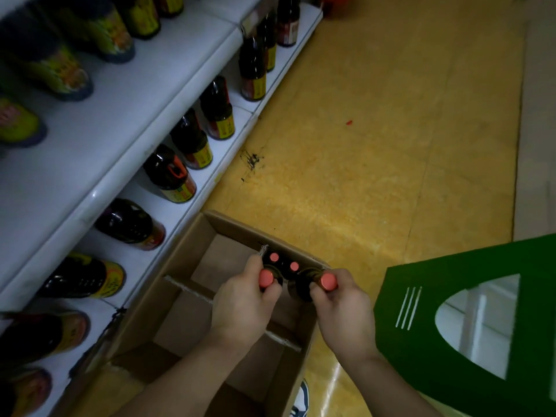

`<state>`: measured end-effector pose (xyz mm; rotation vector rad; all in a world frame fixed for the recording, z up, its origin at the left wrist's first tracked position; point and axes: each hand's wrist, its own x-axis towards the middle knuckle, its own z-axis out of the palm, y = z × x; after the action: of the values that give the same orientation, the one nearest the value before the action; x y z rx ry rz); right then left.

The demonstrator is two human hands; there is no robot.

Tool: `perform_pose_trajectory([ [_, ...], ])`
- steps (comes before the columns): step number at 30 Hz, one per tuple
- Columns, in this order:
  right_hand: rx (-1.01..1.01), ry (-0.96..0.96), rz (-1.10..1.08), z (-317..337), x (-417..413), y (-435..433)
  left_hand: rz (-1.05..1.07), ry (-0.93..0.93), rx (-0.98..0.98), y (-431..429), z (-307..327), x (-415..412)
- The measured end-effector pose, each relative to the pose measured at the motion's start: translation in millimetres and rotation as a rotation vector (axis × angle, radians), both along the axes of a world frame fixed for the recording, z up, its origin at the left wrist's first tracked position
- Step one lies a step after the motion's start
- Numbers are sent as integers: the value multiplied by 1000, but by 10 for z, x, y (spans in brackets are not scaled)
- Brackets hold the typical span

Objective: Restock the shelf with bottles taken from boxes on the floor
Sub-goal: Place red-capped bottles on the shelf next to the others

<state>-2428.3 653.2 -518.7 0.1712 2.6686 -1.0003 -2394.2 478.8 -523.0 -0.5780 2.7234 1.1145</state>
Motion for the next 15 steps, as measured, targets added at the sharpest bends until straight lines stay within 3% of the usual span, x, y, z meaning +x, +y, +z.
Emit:
perform_pose_trajectory([
  [15,-5,68,60,1866,-192,-130,62,96,17,-237,1861,-2],
])
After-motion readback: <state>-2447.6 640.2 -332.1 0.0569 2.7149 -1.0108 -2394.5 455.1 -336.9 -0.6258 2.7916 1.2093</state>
